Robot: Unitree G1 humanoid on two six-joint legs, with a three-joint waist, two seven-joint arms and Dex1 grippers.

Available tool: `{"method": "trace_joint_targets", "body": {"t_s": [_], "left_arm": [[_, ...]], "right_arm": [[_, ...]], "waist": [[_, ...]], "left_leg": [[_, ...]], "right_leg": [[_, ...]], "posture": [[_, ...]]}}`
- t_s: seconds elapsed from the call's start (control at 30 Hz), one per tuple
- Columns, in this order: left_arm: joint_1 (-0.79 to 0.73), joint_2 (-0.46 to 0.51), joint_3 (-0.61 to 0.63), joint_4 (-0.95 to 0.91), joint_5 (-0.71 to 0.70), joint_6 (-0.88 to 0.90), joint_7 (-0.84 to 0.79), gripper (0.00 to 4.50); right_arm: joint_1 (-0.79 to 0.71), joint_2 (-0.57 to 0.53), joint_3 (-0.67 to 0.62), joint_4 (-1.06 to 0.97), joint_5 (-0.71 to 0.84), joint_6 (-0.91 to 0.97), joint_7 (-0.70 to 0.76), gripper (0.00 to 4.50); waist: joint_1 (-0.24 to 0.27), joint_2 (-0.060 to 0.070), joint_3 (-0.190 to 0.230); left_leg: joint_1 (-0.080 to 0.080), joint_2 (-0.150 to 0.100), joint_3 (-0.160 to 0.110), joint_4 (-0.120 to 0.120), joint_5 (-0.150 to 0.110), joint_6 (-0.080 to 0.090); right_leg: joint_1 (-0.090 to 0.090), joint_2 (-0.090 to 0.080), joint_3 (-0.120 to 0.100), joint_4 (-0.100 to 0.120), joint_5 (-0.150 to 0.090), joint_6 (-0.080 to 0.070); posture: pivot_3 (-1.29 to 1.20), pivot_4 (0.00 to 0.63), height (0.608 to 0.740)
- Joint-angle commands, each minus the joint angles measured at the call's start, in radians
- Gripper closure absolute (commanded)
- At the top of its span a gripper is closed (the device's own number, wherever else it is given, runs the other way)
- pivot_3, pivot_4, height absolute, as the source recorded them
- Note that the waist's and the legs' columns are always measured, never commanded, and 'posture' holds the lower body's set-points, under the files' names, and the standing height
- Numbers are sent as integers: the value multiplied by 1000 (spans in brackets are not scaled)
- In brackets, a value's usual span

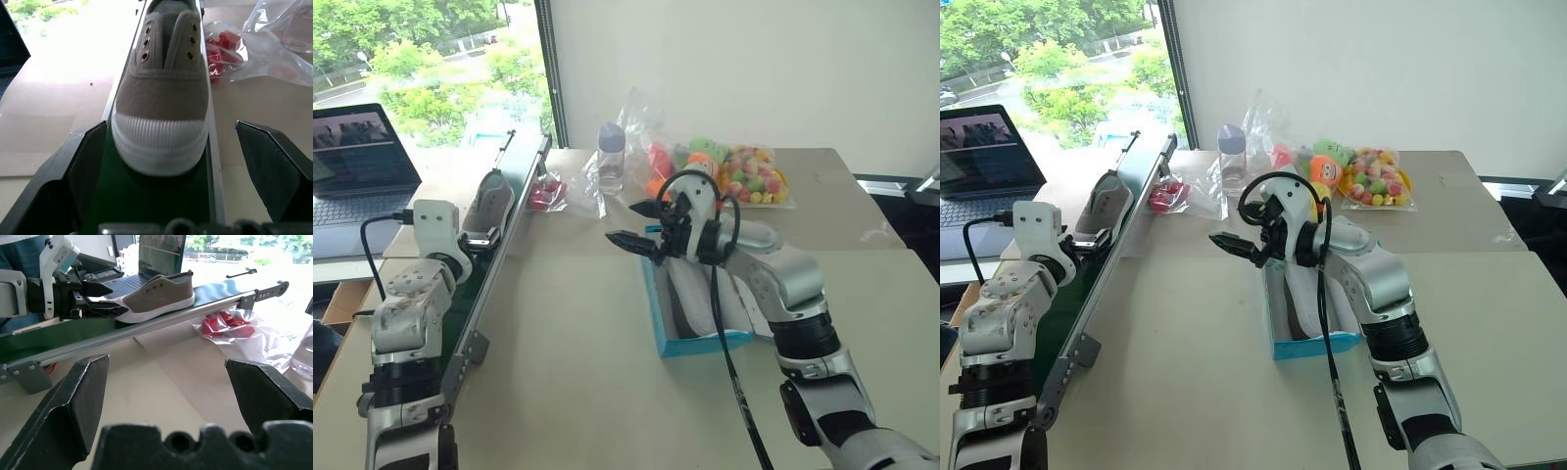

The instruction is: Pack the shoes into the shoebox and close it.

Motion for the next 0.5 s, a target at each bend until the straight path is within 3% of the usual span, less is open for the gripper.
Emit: {"method": "trace_joint_targets", "body": {"t_s": [0.03, 0.13, 0.17, 0.2, 0.5], "left_arm": [[-34, 27, -2, 26, 16, -40, -11, 0], [-54, 24, 6, 59, 18, -28, 7, 0], [-58, 26, 8, 69, 7, -1, -1, 537], [-57, 30, 3, 74, 7, 19, -3, 719], [-56, 6, 36, 65, -31, 163, 31, 4098]], "right_arm": [[-4, -7, -28, -46, 10, 0, -11, 46], [-3, -12, -27, -50, 9, 2, -13, 46], [-3, -15, -26, -50, 6, 1, -15, 0], [-4, -18, -26, -50, 4, 0, -16, 0], [-9, -38, -25, -38, -11, -11, -25, 0]], "waist": [[0, 0, 0], [-1, 0, 0], [-1, 0, 0], [-1, 0, 0], [0, 0, 0]], "left_leg": [[0, 0, 0, 0, 0, 0], [0, 0, 0, 0, 0, 1], [0, 0, 0, 0, 1, 2], [0, 0, 0, 0, 1, 3], [2, 0, 0, 0, 3, 4]], "right_leg": [[0, 0, 0, 0, 0, 0], [0, 0, 0, 0, 0, 0], [0, 0, 0, 0, 0, 0], [0, 0, 0, 0, 0, 0], [1, 0, 0, 1, 0, 0]], "posture": [[0, 150, 740], [0, 150, 740], [0, 150, 740], [0, 150, 740], [0, 150, 740]]}}
